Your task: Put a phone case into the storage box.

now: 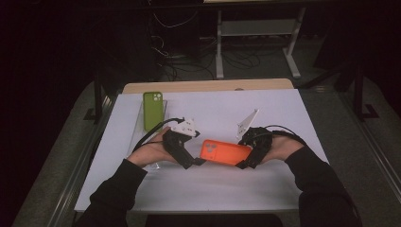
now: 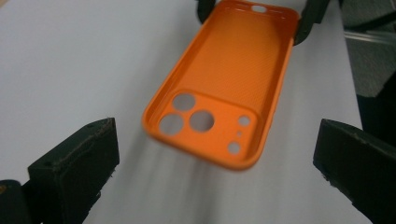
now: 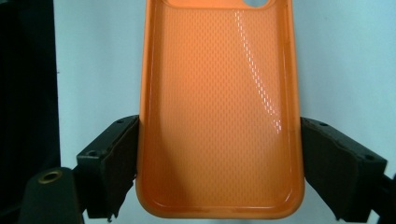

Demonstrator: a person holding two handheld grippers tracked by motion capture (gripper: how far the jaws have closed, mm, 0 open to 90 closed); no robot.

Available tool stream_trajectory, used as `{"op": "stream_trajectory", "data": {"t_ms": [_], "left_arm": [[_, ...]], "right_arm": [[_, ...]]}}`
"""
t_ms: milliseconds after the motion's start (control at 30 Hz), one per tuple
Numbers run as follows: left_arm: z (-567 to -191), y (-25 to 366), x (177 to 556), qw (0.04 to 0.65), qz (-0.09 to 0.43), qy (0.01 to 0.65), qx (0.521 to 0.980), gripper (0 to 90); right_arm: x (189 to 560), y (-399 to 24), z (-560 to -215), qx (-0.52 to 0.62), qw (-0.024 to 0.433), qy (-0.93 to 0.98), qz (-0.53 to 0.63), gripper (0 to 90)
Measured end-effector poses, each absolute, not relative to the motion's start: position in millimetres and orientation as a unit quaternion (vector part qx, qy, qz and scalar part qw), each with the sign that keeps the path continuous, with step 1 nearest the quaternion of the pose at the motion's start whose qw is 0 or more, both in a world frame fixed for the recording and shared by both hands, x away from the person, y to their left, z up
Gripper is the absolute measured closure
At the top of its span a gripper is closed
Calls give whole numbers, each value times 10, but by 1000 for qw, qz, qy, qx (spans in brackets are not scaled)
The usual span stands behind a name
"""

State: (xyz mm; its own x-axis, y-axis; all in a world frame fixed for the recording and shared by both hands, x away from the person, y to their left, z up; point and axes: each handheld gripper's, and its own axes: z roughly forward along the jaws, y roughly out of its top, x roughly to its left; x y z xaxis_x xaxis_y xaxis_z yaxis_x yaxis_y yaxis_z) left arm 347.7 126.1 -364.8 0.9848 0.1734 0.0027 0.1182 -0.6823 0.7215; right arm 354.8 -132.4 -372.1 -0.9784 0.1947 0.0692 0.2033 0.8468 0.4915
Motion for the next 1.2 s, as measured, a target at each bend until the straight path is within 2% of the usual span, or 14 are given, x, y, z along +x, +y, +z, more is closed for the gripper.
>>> {"op": "stream_trajectory", "data": {"t_ms": [367,833,900,1200], "left_arm": [[-3750,1033,3454,355,24,25,934,0],[-3884,1007,3381,322,-7,12,947,0],[-3887,1006,3389,322,-4,10,947,54],[-3891,1018,3377,323,-16,5,946,137]], "right_arm": [[3531,-1161,-3701,-61,20,-965,-255,151],[3413,-1016,-3652,-36,18,-967,-251,150],[3404,-1015,-3639,-35,20,-966,-255,150],[3414,-1036,-3625,-33,20,-965,-260,150]]}}
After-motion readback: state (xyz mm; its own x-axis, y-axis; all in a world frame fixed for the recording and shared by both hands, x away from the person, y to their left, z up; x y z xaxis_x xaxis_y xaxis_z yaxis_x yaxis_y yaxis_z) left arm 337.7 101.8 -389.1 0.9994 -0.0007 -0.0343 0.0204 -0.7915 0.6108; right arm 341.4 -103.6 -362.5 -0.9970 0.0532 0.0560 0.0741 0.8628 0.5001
